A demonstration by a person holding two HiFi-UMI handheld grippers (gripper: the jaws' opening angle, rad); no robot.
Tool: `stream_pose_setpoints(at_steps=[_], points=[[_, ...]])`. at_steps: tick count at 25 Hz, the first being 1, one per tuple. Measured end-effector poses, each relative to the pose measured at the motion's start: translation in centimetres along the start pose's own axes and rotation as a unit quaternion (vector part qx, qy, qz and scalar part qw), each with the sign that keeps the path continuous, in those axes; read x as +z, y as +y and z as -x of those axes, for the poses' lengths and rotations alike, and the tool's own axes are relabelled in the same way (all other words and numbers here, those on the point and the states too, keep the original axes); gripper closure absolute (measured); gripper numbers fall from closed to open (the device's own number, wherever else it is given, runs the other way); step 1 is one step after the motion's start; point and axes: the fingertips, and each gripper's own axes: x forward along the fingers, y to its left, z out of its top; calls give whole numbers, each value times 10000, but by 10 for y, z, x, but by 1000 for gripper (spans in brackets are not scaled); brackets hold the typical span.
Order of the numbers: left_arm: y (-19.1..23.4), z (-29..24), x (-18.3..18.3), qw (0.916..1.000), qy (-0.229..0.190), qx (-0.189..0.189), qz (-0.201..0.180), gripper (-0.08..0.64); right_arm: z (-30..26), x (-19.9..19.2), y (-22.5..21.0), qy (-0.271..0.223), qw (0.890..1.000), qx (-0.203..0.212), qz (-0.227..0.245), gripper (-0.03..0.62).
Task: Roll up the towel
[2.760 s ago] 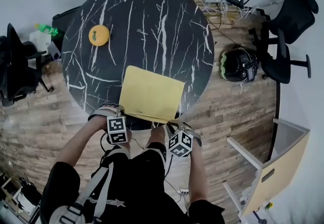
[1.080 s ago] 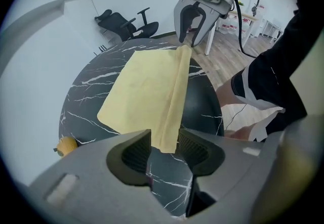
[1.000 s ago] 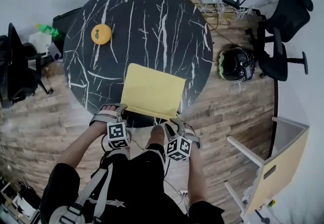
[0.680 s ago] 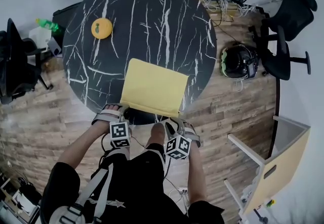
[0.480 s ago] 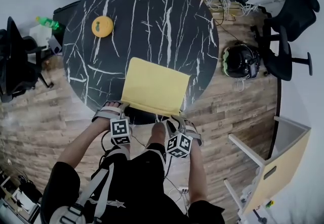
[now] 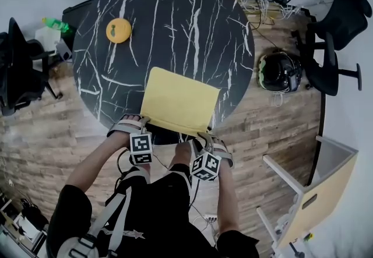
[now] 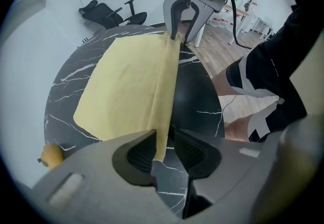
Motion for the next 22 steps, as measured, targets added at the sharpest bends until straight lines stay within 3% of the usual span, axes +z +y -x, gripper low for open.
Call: stream_pose_setpoints(at_steps=[4,14,16,18,22], points=[[1,-1,0,9998,77,-138,-86,437,-1,0,0,6,10000,49,-47,469],[10,1,0,9993,81,279,-220,520,1,0,0,-45,9999,93,-63,480],[9,1,-1,9991,81,338,-260,525,1,1,-1,-53,9999,42,-75,494],[8,1,-2,9988,93,379,-283,528,1,0,-4,-53,9999,-92,-53,569],[4,2,-5,9989,123,351,-270,531,2,1,-2,-47,9999,-120,2,569]])
